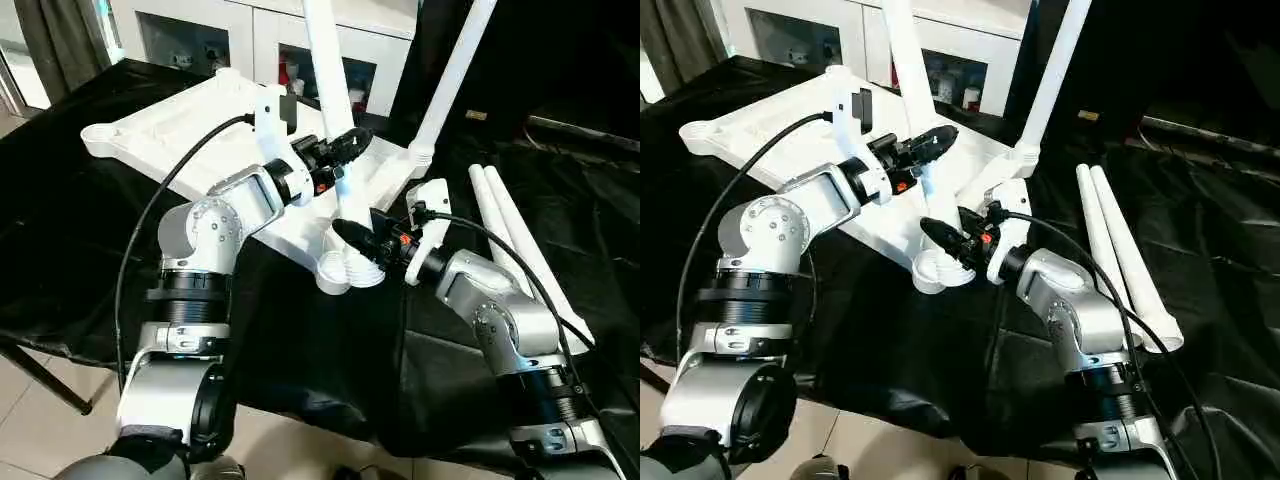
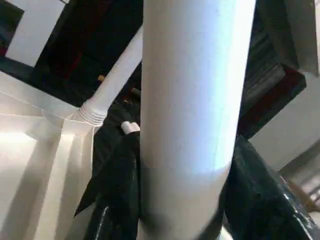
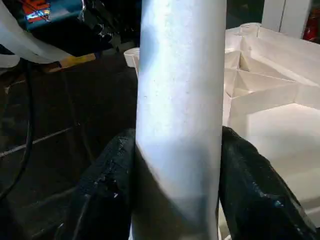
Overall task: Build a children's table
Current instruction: Pick table leg
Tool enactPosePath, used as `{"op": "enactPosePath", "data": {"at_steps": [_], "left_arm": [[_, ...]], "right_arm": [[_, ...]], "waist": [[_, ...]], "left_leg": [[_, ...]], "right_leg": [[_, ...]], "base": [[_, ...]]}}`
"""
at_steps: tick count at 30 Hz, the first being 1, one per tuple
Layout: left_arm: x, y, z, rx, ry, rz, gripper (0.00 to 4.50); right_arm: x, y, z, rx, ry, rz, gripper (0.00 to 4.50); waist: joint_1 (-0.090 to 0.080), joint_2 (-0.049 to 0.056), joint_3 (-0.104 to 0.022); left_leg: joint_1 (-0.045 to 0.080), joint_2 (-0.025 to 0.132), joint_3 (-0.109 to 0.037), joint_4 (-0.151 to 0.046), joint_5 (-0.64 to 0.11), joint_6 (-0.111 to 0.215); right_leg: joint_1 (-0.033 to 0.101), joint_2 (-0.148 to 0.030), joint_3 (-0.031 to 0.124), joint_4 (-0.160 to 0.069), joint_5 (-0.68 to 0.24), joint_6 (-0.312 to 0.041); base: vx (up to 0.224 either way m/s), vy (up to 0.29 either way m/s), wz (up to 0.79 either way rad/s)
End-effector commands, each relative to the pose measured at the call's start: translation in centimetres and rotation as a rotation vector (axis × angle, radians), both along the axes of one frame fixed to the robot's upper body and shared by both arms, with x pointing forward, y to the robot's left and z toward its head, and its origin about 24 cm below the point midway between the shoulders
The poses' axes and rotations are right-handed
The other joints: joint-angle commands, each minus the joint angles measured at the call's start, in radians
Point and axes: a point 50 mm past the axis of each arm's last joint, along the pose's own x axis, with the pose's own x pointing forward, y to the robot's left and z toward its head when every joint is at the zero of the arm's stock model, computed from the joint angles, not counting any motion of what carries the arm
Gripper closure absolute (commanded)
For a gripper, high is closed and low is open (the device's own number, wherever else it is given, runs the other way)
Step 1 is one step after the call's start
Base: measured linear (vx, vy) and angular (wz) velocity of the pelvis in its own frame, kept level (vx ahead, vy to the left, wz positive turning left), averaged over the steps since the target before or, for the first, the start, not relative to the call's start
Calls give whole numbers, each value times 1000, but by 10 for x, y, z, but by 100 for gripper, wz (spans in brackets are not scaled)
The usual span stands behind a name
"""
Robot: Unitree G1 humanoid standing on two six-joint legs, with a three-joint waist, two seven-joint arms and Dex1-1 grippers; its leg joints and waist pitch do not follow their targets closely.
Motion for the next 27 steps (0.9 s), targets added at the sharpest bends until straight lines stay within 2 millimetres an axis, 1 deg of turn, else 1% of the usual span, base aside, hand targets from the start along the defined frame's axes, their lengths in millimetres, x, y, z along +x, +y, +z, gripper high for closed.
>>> {"op": "enactPosePath", "data": {"at_steps": [1, 2, 3, 4, 5, 6, 7, 8, 9, 10, 11, 12, 13, 14, 15, 17, 18, 19, 21, 22, 23, 24, 25, 27], "left_arm": [[-4, -6, 9, 13, -72, -54, 262], [-5, -6, 10, 11, -83, -77, 263], [-6, -5, 11, 9, -95, -102, 264], [-8, -4, 13, 9, -107, -132, 264], [-10, -2, 14, 15, -123, -172, 265], [-12, -2, 15, 22, -137, -206, 265], [-16, 3, 19, 31, -163, -297, 265], [-17, 4, 19, 31, -165, -306, 265], [-18, 6, 21, 29, -172, -346, 265], [-19, 7, 21, 26, -174, -361, 265], [-21, 8, 23, 20, -187, -396, 265], [-23, 10, 25, 14, -200, -433, 265], [-25, 11, 27, 3, -212, -467, 265], [-28, 12, 30, -19, -225, -503, 265], [-31, 13, 33, -40, -236, -527, 265], [-35, 14, 38, -82, -255, -564, 265], [-35, 14, 38, -82, -255, -564, 265], [-38, 16, 40, -96, -268, -589, 265], [-39, 17, 41, -108, -268, -599, 265], [-39, 17, 41, -115, -265, -602, 265], [-39, 17, 41, -121, -262, -603, 265], [-39, 17, 40, -123, -257, -601, 265], [-38, 17, 40, -124, -254, -601, 265], [-38, 17, 39, -127, -250, -596, 266]], "right_arm": [[1, 5, 4, 14, 7, 29, 206], [0, 5, 6, 34, 15, 46, 192], [0, 5, 8, 44, 21, 63, 189], [0, 4, 9, 44, 23, 68, 183], [1, 2, 10, 49, 42, 69, 172], [1, 1, 11, 55, 63, 75, 163], [-3, -3, 11, 51, 125, 182, 163], [-4, -3, 11, 50, 130, 194, 163], [-8, -5, 11, 41, 149, 261, 163], [-10, -6, 11, 36, 153, 288, 163], [-12, -8, 13, 39, 172, 330, 163], [-13, -10, 15, 44, 189, 366, 163], [-14, -11, 16, 50, 201, 389, 163], [-13, -12, 18, 60, 212, 403, 163], [-13, -13, 19, 68, 218, 409, 163], [-12, -12, 21, 79, 227, 414, 195], [-12, -12, 21, 79, 227, 414, 195], [-11, -11, 21, 79, 239, 424, 199], [-12, -9, 20, 68, 247, 432, 219], [-13, -8, 19, 62, 249, 440, 226], [-14, -7, 19, 57, 250, 449, 228], [-15, -7, 18, 59, 254, 456, 232], [-16, -7, 18, 62, 258, 462, 241], [-17, -6, 18, 65, 259, 466, 243]], "waist": [[-4, 7, -73], [-4, 13, -73], [-5, 11, -73], [-4, 13, -74], [-4, 13, -74], [-4, 17, -75], [-5, 20, -74], [-5, 18, -74], [-4, 18, -73], [-3, 18, -73], [-3, 10, -73], [-1, 13, -73], [-1, 8, -73], [1, 7, -72], [1, 9, -72], [1, 8, -71], [1, 8, -71], [1, 6, -71], [0, 6, -69], [1, 5, -70], [1, 5, -70], [1, 4, -71], [3, 6, -71], [4, 5, -71]], "left_leg": [[12, -4, 11, -63, -134, 21], [14, -3, 10, -64, -137, 20], [14, -3, 10, -64, -139, 19], [15, -2, 9, -64, -138, 17], [16, -2, 9, -65, -131, 17], [17, 0, 9, -65, -130, 14], [17, -1, 9, -65, -133, 7], [19, -3, 10, -65, -141, 12], [19, -2, 11, -65, -143, 13], [17, -2, 11, -65, -144, 15], [14, -2, 12, -64, -136, 15], [15, -3, 11, -64, -135, 15], [17, -2, 13, -63, -132, 16], [16, -2, 13, -63, -132, 14], [16, -1, 12, -63, -134, 11], [15, 1, 12, -63, -141, 3], [16, 1, 12, -63, -142, 0], [15, -1, 13, -62, -147, -2], [15, -1, 12, -63, -151, -7], [16, 0, 12, -63, -151, -10], [16, -1, 12, -63, -151, -10], [15, 0, 12, -63, -147, -13], [17, 1, 12, -63, -147, -12], [16, 0, 12, -63, -147, -14]], "right_leg": [[72, -52, 31, -67, -189, -134], [71, -51, 31, -65, -185, -136], [72, -50, 30, -65, -183, -137], [72, -51, 31, -63, -172, -144], [73, -51, 30, -61, -159, -151], [72, -51, 31, -58, -148, -157], [72, -50, 31, -57, -140, -165], [76, -47, 31, -58, -138, -168], [75, -47, 32, -58, -133, -170], [79, -48, 32, -59, -130, -170], [78, -51, 33, -58, -126, -172], [79, -51, 31, -57, -134, -174], [78, -52, 32, -59, -146, -176], [77, -54, 32, -59, -158, -179], [76, -55, 32, -58, -164, -181], [75, -57, 31, -58, -183, -183], [75, -57, 31, -58, -189, -182], [73, -56, 31, -60, -205, -174], [73, -56, 31, -62, -232, -162], [71, -56, 31, -64, -244, -154], [71, -56, 31, -64, -247, -151], [72, -56, 31, -63, -249, -145], [69, -56, 31, -64, -248, -145], [70, -56, 30, -64, -248, -145]], "base": [[0, 0, 0], [0, 0, 0], [0, 0, 0], [0, 0, 0], [0, 0, 0], [0, 0, 0], [0, 0, 0], [0, 0, 0], [0, 0, 0], [0, 0, 0], [0, 0, 0], [0, 0, 0], [0, 0, 0], [0, 0, 0], [0, 0, 0], [0, 0, 0], [0, 0, 0], [0, 0, 0], [0, 0, 0], [0, 0, 0], [0, 0, 0], [0, 0, 0], [0, 0, 0], [0, 0, 0]]}}
